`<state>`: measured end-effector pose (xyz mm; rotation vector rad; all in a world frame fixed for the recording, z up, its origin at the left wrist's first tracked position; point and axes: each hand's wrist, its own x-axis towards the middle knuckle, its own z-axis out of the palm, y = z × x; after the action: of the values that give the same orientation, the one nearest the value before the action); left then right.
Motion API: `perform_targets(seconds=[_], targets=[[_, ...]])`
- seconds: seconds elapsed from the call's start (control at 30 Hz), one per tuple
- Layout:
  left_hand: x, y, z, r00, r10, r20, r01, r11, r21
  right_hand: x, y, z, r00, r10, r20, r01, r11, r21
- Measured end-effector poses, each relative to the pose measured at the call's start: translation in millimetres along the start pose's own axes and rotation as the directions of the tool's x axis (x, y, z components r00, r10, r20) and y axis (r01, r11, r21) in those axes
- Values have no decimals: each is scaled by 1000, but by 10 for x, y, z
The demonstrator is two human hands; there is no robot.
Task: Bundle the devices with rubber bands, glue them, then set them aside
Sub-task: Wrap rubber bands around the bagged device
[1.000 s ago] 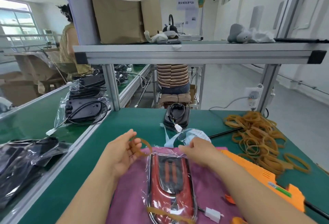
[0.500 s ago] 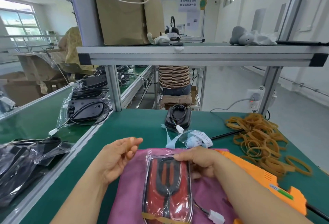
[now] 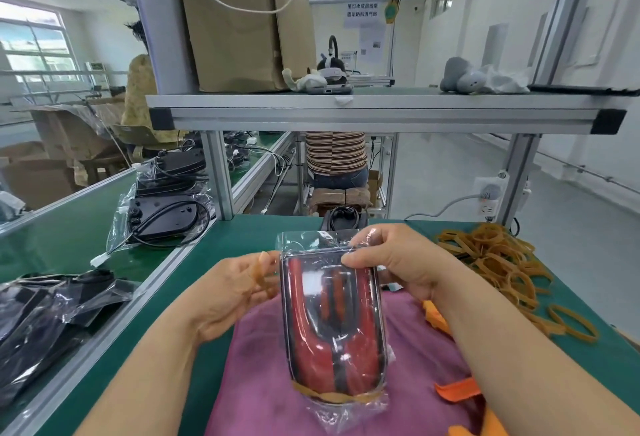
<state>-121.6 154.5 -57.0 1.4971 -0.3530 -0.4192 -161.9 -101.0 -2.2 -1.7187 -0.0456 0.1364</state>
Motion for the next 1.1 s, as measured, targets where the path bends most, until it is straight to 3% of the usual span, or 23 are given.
perform_targets(seconds=[0.17,0.3,0.4,0.53,0.6,0.7,0.8,0.9,1.1], targets=[[-46,222,77,998,54,11,-55,980,191,-78,72,108,992,-97,-80,77,970,-229],[-71,321,219,998,61,-13,-45,845,533,-121,88,99,993,-116,-32,106,969,-223],[-86,396,282,997,68,-29,-29,728,685,-147,57,94,993,-111,27,114,959,-259],[-87,422,337,997,71,6,-56,736,675,-212,-72,34,993,-75,96,105,927,-360],[-90,421,368,996,84,23,-78,742,666,-219,-179,58,988,-140,64,154,891,-427],[-75,414,433,990,127,65,-136,706,695,-176,-325,266,966,-260,-9,186,714,-675],[-77,421,501,988,133,81,-152,703,695,-74,-375,472,976,-218,8,127,539,-833],[-81,420,541,986,141,92,-164,686,709,11,-378,522,987,-161,-11,69,480,-875],[-116,415,545,985,154,77,-158,634,757,42,-427,521,973,-225,-55,38,386,-922]])
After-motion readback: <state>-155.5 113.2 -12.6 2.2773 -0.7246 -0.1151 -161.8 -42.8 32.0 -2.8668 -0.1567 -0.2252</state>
